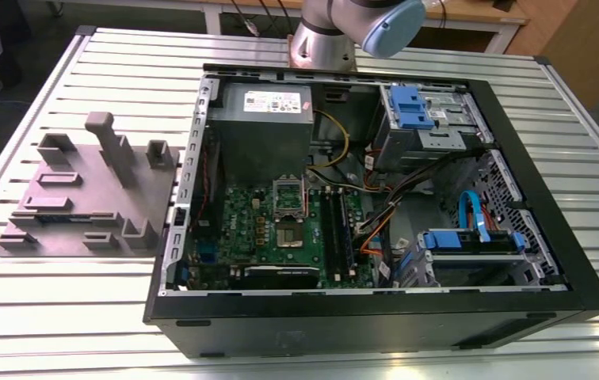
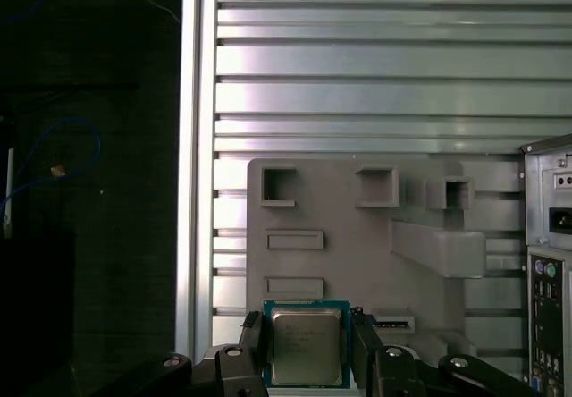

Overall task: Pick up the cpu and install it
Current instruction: 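Pick up the cpu and move it towards the insertion slot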

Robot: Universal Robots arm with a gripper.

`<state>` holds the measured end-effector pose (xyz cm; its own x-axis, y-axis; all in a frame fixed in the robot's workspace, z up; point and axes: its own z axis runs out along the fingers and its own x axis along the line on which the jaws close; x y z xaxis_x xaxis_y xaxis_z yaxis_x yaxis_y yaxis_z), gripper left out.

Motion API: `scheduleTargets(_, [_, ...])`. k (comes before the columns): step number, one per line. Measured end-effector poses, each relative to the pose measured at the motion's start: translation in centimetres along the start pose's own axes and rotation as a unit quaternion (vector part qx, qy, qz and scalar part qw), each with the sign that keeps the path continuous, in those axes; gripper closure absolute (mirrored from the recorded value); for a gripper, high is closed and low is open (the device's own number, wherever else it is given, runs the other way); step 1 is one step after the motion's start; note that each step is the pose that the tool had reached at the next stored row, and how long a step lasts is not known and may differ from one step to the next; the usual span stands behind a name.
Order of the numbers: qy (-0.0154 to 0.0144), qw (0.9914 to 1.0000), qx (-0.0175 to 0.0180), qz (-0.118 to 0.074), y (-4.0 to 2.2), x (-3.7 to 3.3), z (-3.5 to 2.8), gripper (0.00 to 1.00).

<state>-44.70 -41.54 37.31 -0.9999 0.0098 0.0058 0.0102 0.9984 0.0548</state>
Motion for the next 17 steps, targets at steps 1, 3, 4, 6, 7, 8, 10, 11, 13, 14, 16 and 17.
scheduleTargets(1, [0.0000,1.00000,0.0000,0.000,0.00,0.00,-0.03,0.53])
scheduleTargets(3, [0.0000,1.00000,0.0000,0.000,0.01,0.00,-0.07,0.53])
scheduleTargets(4, [0.0000,1.00000,0.0000,0.000,0.01,0.00,-0.10,0.53])
scheduleTargets(6, [0.0000,1.00000,0.0000,0.000,0.02,-0.62,-0.22,0.53])
scheduleTargets(7, [0.0000,1.00000,0.0000,0.000,0.03,-1.16,-0.22,0.53])
scheduleTargets(8, [0.0000,1.00000,0.0000,0.000,0.03,-1.18,-0.23,0.53])
scheduleTargets(10, [0.0000,1.00000,0.0000,0.000,0.03,-1.22,-0.22,0.53])
scheduleTargets(11, [0.0000,1.00000,0.0000,0.000,0.03,-1.22,-0.23,0.53])
scheduleTargets(13, [0.0000,1.00000,0.0000,0.000,0.03,-1.25,-0.22,0.53])
scheduleTargets(14, [0.0000,1.00000,0.0000,0.000,0.03,-1.26,-0.22,0.53])
scheduleTargets(16, [0.0000,1.00000,0.0000,0.000,0.03,-1.29,-0.23,0.53])
scheduleTargets(17, [0.0001,1.00000,0.0000,0.000,0.03,-1.32,-0.23,0.53])
